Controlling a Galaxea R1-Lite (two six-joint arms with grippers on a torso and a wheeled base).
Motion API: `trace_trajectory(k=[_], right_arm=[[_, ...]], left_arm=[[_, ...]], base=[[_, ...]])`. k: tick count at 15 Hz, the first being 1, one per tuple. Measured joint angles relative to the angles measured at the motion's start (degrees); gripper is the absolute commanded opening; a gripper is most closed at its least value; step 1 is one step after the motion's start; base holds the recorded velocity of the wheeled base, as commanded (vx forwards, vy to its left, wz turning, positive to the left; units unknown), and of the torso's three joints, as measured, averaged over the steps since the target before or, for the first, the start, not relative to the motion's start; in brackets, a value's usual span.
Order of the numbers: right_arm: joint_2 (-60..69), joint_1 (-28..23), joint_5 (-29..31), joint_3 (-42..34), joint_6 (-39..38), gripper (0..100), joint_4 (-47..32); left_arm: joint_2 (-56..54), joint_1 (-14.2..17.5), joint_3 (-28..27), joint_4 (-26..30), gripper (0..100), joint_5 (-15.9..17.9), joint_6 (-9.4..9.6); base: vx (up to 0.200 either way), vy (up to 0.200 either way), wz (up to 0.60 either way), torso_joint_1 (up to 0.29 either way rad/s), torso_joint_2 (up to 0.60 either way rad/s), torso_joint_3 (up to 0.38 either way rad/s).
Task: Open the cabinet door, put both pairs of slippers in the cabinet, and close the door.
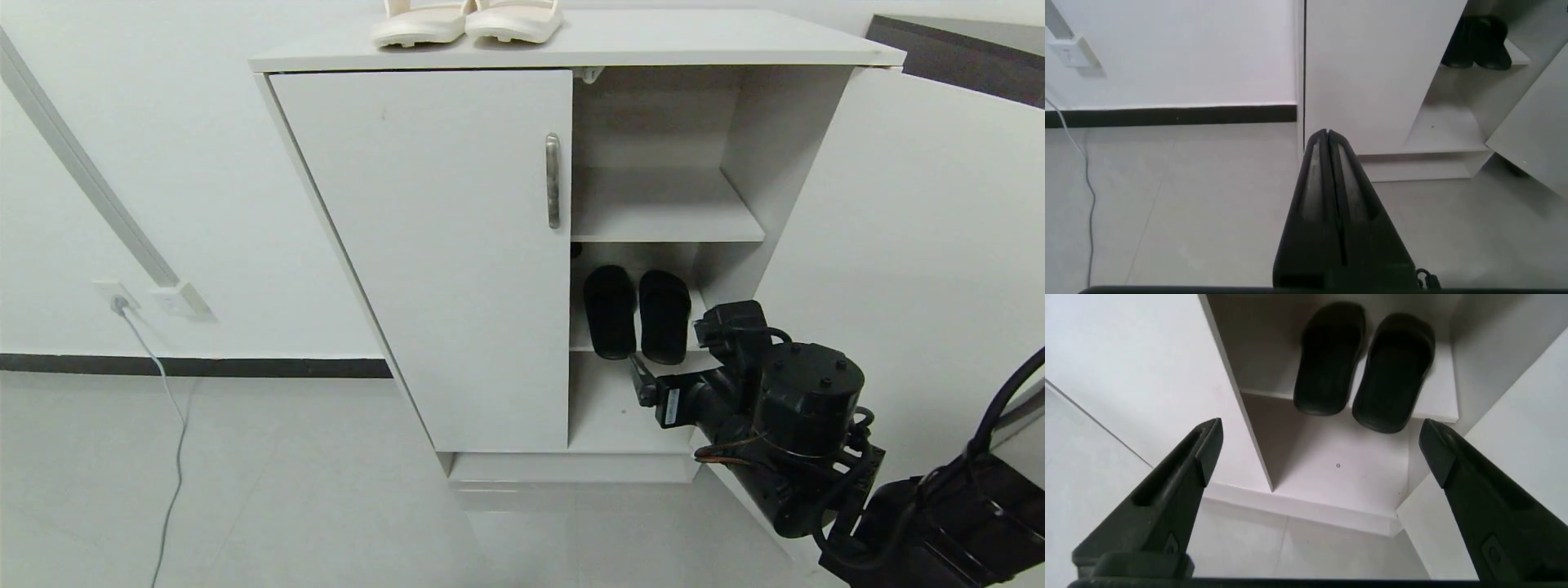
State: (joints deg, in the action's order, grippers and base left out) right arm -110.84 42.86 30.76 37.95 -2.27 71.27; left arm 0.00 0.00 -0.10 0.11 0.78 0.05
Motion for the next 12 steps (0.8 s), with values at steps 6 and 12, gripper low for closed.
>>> trace_trajectory(k=[6, 12], right_arm=[[0.01, 0.00, 0.00, -0.41, 0.02, 100, 0.00], [-0.05, 0.11, 0.00, -0.63, 0.04, 100, -0.02]], left_arm=[[0.00, 0.00, 0.00, -0.01, 0, -0.07, -0.27], [0.00, 0.00, 0.00, -0.01, 0, -0.10, -0.34]], base=[[0.000, 0.000, 0.00, 0.000, 0.00, 0.000], [0.000, 0.100, 0.00, 0.002, 0.00, 0.002]])
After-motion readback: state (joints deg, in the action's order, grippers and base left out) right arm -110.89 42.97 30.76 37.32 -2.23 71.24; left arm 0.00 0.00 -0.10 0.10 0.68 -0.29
